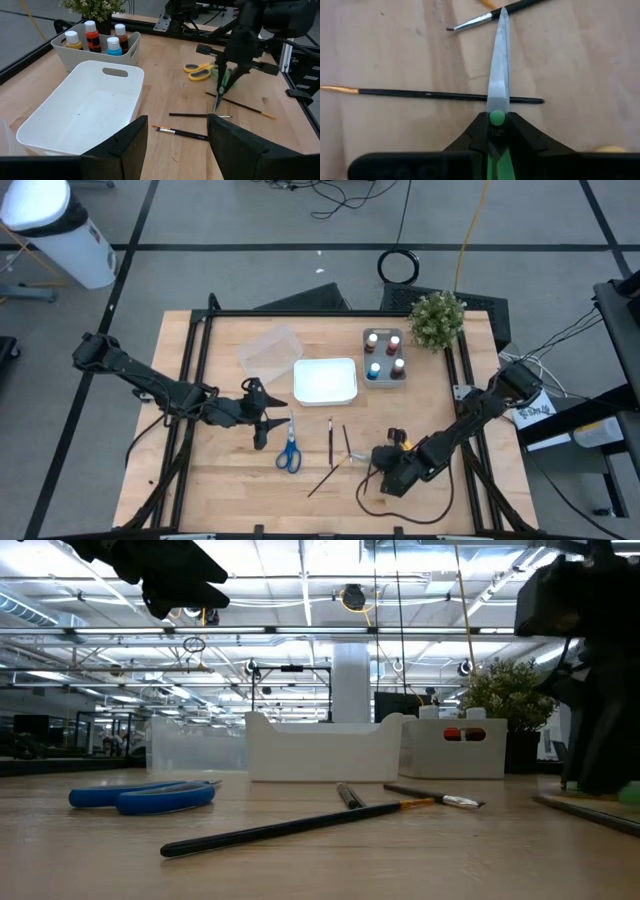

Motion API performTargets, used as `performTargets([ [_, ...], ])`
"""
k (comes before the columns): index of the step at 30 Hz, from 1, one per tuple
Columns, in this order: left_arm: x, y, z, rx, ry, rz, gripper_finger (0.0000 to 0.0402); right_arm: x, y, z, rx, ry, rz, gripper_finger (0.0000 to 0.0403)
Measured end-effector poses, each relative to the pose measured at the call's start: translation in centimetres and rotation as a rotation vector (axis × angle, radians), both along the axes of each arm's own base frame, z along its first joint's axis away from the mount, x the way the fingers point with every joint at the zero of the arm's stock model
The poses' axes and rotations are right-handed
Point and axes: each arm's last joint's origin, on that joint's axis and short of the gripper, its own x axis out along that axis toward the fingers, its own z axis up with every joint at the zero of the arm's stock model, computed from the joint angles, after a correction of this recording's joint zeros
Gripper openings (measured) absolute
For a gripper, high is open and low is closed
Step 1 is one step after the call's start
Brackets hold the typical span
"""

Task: Pick & Place Paint Supplies
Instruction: Put the green scissors in the white bin

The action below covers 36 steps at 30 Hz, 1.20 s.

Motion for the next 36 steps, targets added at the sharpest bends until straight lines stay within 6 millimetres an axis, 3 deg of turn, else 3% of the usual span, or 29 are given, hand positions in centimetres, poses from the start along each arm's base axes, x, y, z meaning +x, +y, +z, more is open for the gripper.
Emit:
performTargets([
  [11, 0.0, 0.0, 0.0, 0.001, 0.0, 0.0, 0.0214, -0.3, 0.7, 3.0, 0.016, -0.17, 0.042, 0.0036],
  [24, 0.1, 0.0, 0.2, -0.006, -0.017, -0.001, 0.0214, 1.1, 1.2, 6.7, 0.085, -0.443, 0.168, 0.0035],
  [30, 0.1, 0.0, 0.2, -0.006, -0.026, -0.002, 0.0214, 2.6, -0.3, 8.2, 0.056, -0.554, 0.187, 0.0035],
  [36, 0.1, 0.2, 1.2, -0.005, -0.089, -0.013, 0.0214, 4.4, -4.2, 10.1, 0.044, -0.625, 0.175, 0.0035],
])
